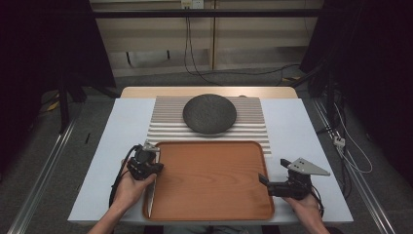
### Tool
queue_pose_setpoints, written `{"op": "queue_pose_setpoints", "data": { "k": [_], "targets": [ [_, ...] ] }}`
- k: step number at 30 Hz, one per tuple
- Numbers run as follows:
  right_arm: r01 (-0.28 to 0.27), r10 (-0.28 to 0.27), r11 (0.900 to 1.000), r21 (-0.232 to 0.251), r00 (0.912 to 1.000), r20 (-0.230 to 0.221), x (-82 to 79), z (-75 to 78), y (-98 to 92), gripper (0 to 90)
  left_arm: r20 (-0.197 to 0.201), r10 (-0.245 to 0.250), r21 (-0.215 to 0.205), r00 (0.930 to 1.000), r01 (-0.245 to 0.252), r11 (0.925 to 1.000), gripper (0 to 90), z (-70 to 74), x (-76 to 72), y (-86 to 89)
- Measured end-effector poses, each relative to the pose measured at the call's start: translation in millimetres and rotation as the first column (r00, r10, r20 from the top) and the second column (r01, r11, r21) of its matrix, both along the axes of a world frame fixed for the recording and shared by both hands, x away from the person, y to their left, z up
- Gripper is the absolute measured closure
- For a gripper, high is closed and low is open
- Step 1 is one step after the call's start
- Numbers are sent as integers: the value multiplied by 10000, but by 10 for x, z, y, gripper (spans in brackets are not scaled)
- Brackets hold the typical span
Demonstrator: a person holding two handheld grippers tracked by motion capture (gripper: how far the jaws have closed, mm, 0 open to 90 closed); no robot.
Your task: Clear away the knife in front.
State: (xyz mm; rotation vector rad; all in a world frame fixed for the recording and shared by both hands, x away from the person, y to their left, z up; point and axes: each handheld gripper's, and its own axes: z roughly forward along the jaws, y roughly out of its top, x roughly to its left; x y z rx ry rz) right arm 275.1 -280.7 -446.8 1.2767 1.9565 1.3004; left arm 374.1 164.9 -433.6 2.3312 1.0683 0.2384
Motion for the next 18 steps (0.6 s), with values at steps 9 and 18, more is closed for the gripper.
{"op": "queue_pose_setpoints", "data": {
  "k": [9, 18],
  "targets": [
    [-25, 25, 10000, 8, 10000, 5, 1, 1, -1, 0, 184, -378, -425, 9991, 385, 9984, 833, 5, -20, -21],
    [-30, 30, 10000, 29, 10000, -1, 5, 1, -3, 0, 1033, 4, -1088, 9947, 109, 9940, 320, 61, -39, -36]
  ]
}}
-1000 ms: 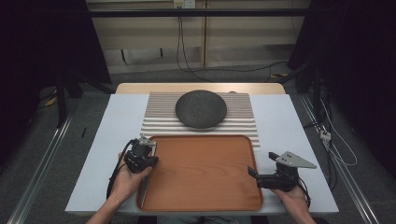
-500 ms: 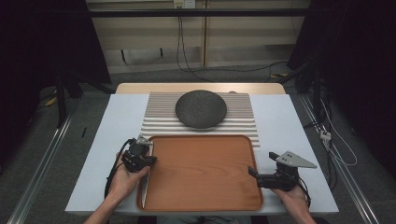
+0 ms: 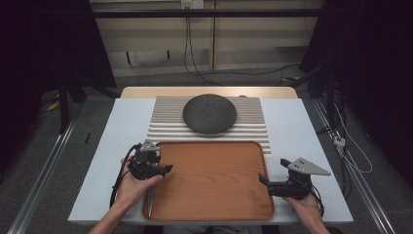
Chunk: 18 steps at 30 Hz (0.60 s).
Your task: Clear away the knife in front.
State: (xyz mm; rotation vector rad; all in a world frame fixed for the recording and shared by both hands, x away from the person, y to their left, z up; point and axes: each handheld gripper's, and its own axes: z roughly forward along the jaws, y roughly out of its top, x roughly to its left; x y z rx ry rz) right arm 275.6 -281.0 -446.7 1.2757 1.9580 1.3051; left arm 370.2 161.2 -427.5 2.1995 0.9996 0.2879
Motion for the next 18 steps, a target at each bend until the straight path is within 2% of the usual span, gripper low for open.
{"op": "queue_pose_setpoints", "data": {
  "k": [3, 5, 7, 10, 12, 14, 15, 17, 18],
  "targets": [
    [-25, 25, 10000, 3, 10000, 16, 4, 0, 5, 0, 251, 301, -163, 9992, -297, 9994, 140, 21, 6, 5],
    [-22, 22, 10000, 3, 10000, 7, 7, -2, 3, 0, 283, 193, -265, 9994, -186, 9995, 77, 34, -9, 26],
    [2, -2, 10000, 0, 10000, 8, 6, -3, -2, 0, 211, 75, -570, 9997, -63, 9984, 67, 62, -30, 65],
    [21, -21, 10000, 24, 10000, 2, 10, -5, -3, 0, 480, 382, -917, 9981, -336, 9952, 67, 115, -84, 117],
    [21, -21, 10000, 24, 10000, -13, 12, -6, 1, 0, 795, 504, -749, 9956, -444, 9962, 72, 149, -125, 138],
    [11, -11, 10000, 35, 10000, -26, 14, -8, 6, 0, 1011, 566, -836, 9933, -482, 9953, 73, 165, -163, 159],
    [10, -10, 10000, 43, 10000, -58, 14, -10, 9, 0, 1083, 505, -716, 9928, -429, 9965, 75, 176, -179, 171],
    [-5, 5, 10000, 40, 10000, -81, 17, -12, 14, 0, 1101, 454, -560, 9929, -394, 9977, 80, 183, -211, 177],
    [1, -1, 10000, 49, 10000, -76, 19, -13, 16, 0, 1052, 460, -717, 9934, -386, 9967, 79, 187, -230, 186]
  ]
}}
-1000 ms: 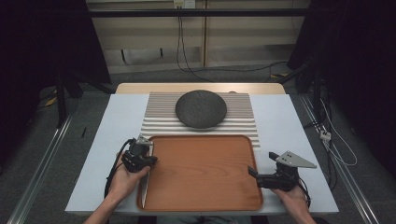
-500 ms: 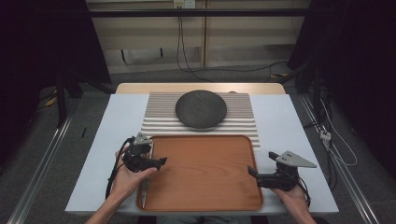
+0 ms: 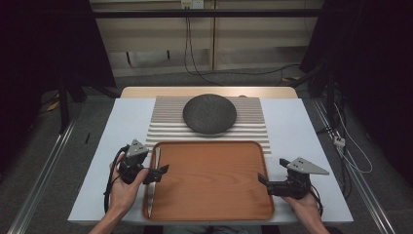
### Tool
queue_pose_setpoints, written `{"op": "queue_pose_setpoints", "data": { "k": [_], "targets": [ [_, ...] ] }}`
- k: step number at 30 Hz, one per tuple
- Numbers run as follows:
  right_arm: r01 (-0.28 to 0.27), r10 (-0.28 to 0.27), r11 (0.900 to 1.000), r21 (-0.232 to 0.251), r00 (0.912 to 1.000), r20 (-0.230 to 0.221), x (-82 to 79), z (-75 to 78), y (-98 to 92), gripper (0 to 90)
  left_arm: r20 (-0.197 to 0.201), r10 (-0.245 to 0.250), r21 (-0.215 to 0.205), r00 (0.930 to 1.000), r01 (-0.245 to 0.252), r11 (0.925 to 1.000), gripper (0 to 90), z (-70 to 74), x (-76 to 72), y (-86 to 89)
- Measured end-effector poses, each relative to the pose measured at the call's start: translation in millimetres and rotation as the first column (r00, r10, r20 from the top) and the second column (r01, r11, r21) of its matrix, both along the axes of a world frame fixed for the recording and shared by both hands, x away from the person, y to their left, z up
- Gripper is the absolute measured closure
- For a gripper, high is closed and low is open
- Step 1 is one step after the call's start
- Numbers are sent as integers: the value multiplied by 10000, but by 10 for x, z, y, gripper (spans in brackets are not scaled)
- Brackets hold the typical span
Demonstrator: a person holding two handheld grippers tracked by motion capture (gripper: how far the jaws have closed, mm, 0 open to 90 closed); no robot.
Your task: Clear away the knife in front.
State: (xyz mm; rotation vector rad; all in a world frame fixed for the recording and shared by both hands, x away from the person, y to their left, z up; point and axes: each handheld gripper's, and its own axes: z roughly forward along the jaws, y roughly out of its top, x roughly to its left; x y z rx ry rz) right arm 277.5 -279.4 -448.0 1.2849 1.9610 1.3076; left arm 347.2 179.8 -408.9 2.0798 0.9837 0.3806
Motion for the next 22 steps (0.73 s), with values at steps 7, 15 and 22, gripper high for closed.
{"op": "queue_pose_setpoints", "data": {
  "k": [7, 15, 22],
  "targets": [
    [50, -50, 10000, -8, 10000, 31, -5, 3, -4, 0, 566, 383, -76, 9977, -379, 9993, 79, 2, -147, 95],
    [84, -84, 10000, 52, 10000, -15, 3, -4, -12, 0, 457, 1021, -794, 9937, -982, 9920, 68, -105, -245, 276],
    [109, -109, 9999, 74, 9999, -38, 5, -4, -17, 0, 591, 1307, -785, 9897, -1259, 9889, 58, -114, -258, 325]
  ]
}}
